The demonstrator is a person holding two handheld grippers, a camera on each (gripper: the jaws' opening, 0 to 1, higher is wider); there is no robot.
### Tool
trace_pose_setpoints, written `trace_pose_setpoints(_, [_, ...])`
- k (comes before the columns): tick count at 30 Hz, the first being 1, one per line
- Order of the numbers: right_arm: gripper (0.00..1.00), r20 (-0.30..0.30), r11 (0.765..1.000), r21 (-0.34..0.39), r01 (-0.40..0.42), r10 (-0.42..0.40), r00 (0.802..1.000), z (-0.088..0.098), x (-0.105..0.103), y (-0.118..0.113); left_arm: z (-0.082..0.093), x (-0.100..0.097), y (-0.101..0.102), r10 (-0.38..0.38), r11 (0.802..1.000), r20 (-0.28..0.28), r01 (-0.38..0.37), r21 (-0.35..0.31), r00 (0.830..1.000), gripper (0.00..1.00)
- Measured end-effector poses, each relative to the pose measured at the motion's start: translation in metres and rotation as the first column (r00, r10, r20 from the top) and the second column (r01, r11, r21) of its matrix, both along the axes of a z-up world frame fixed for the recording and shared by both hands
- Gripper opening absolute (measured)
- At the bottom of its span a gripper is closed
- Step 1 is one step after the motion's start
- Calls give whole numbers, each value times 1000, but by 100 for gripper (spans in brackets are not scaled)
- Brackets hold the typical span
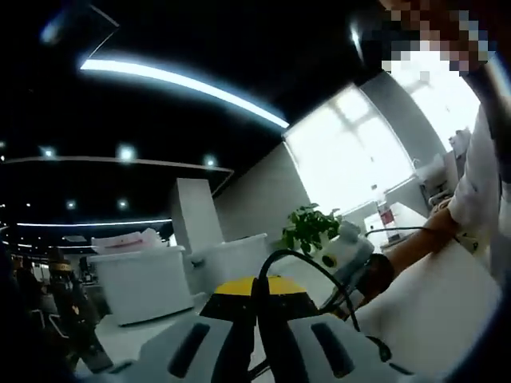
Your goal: Coil the Type-C to USB data cable on the desktop and secure it with Velcro straps.
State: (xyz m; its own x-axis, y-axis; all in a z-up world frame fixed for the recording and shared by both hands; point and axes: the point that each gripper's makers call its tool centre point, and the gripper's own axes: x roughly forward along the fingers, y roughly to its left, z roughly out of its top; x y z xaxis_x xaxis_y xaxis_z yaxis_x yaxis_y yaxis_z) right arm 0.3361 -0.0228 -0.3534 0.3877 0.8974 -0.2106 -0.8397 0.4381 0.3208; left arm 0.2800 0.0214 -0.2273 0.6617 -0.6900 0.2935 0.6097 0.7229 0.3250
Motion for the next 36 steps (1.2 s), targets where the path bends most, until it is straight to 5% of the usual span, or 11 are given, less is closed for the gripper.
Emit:
trace_pose_setpoints(10, [0,273,991,123,52,-84,958,69,7,-27,-9,9,1,22,1000,-38,-22,-10,999,4])
trace_pose_setpoints(15, [0,344,987,159,34,-88,935,90,-6,-32,-20,13,-7,55,996,-13,-54,75,998,4])
trace_pose_setpoints(29, [1,365,986,165,-8,-53,930,97,-16,-33,-30,30,5,167,973,19,-168,156,986,10])
trace_pose_setpoints(36, [1,343,977,202,-72,-2,939,101,-25,-27,-35,30,3,149,979,-19,-145,141,989,17])
